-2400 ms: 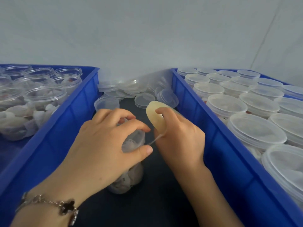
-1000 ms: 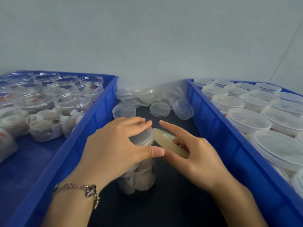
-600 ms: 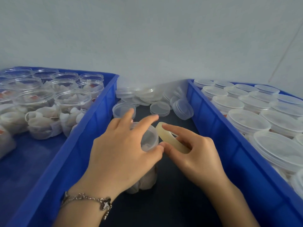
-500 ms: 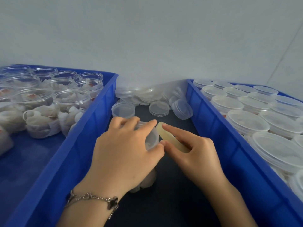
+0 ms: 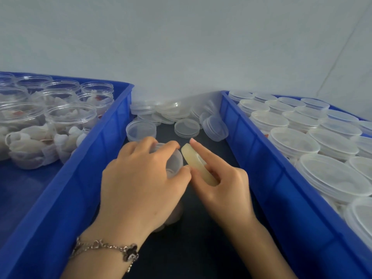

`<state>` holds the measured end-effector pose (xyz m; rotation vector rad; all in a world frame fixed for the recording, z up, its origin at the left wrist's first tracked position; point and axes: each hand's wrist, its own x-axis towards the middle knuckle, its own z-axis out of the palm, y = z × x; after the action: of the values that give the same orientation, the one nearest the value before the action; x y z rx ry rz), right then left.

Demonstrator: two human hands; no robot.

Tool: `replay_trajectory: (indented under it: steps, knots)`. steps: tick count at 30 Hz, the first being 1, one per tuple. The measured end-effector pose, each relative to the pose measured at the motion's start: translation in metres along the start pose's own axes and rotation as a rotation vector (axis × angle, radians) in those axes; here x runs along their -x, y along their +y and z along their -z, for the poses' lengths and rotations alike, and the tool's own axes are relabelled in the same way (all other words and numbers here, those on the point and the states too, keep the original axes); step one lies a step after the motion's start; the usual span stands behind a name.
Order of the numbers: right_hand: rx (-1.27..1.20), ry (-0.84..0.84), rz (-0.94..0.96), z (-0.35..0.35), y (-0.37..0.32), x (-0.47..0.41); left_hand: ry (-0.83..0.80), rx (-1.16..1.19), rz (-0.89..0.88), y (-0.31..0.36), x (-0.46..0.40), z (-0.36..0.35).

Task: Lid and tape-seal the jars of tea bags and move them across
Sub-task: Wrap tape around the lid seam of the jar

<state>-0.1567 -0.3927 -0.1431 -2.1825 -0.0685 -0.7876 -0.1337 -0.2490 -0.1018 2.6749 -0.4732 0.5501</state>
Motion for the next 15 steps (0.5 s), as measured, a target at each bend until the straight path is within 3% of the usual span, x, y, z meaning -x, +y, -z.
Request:
replay_trajectory:
  steps: [4,15]
  knots:
    - [-0.071,0.081,-0.047,-0.005,0.002,0.0,-0.004,0.013,0.01,0.001,0.001,0.002]
    - [-0.195,0.049,-0.133,-0.013,0.006,-0.009,0.076,0.065,0.04,0.003,-0.002,0.0]
